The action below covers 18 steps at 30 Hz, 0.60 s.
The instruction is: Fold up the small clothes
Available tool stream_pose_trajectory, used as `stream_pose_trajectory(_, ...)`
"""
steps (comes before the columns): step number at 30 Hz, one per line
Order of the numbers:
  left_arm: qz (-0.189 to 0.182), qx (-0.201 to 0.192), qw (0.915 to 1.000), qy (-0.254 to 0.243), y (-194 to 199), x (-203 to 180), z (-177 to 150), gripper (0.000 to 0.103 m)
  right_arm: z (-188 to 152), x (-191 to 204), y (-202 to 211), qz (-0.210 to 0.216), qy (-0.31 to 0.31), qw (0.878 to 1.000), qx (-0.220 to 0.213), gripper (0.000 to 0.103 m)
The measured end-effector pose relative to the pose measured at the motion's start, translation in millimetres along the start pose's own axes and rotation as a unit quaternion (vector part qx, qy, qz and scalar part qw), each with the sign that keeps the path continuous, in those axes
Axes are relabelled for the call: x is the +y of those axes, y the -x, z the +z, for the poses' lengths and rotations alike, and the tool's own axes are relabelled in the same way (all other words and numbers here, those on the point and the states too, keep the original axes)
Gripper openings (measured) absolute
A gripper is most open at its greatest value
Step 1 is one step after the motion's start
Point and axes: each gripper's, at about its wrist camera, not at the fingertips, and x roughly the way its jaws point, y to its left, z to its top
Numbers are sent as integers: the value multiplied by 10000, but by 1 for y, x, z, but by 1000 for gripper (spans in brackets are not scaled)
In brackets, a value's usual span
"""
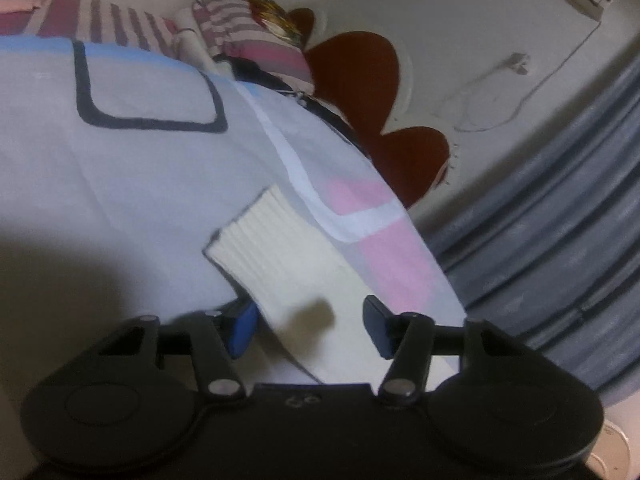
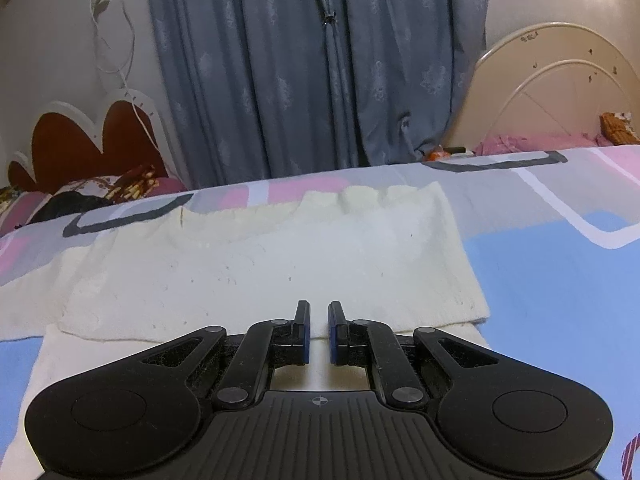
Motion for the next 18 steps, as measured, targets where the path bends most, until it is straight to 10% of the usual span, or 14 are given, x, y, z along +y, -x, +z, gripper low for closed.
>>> stream_pose_trajectory(1, 131, -17, 9998, -155, -1, -4, 1, 13, 1, 0, 0, 0, -18, 10000, -10, 7)
stream_pose_trajectory(2, 80, 84, 9991, -410, -3, -11, 1, 2, 2, -1, 0, -2, -36, 10000, -25, 7)
stream_pose_trajectory(6, -714, 57, 9706, -2298, 16, -90, -27, 2, 4, -4, 3, -2, -55, 9999, -117, 7)
stream_pose_trajectory(12, -1876, 799, 9278, -3124, 19, -205, -129, 2, 1, -21, 4, -80, -275, 9995, -113, 7)
stream_pose_trajectory(18, -2054, 1414, 8850, -3931, 10, -287, -238, 2, 4, -37, 14, -60, -323, 9994, -142, 7)
